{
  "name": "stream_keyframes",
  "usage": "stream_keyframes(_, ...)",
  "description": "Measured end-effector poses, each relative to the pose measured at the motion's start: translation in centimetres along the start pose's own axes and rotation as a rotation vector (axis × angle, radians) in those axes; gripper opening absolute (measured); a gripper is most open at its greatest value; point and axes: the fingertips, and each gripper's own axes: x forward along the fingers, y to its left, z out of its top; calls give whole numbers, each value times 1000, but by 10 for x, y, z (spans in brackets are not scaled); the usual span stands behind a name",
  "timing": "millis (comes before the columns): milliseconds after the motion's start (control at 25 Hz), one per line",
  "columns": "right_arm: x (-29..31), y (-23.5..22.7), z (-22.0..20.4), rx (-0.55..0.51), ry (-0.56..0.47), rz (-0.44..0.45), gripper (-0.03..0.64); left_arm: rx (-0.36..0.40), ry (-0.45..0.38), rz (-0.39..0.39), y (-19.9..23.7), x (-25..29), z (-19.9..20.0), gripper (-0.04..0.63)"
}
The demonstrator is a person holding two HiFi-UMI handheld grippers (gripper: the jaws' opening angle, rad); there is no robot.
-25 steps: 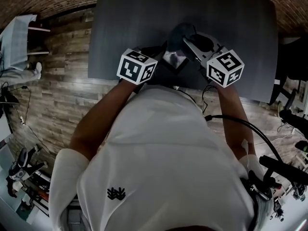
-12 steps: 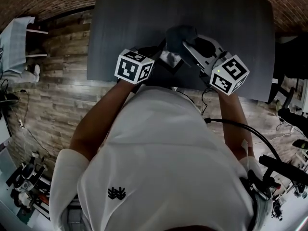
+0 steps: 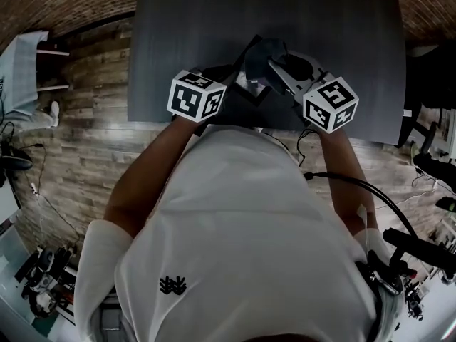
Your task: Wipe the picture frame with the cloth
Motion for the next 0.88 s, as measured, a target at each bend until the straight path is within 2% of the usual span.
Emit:
stream_keyframes(160, -11, -28, 15, -18, -28, -89, 109, 0, 6, -5, -1, 1, -2, 77)
stream_keyframes(240, -17, -34, 23, -16, -51, -105, 109, -7, 9, -7, 1, 2, -4, 77)
stream_keyframes(320, -19, -26, 30, -23, -72, -74, 109, -11, 11, -5, 5, 0, -4, 77)
stream_keyframes(440, -15, 6, 31, -31, -78, 22, 109, -19, 10, -1, 11, -1, -4, 77)
stream_keyframes(600, -7, 51, 17, -22, -48, 169, 109, -31, 2, 8, 17, -1, -1, 77)
stream_keyframes(680, -3, 64, 5, -12, -17, 212, 109, -36, -2, 10, 18, -1, 1, 77)
stream_keyframes(760, -1, 61, -5, -7, 5, 203, 109, -37, -3, 8, 18, -1, 3, 77)
stream_keyframes(880, -2, 35, -8, -9, 12, 116, 109, -34, -8, 3, 18, -3, 6, 77)
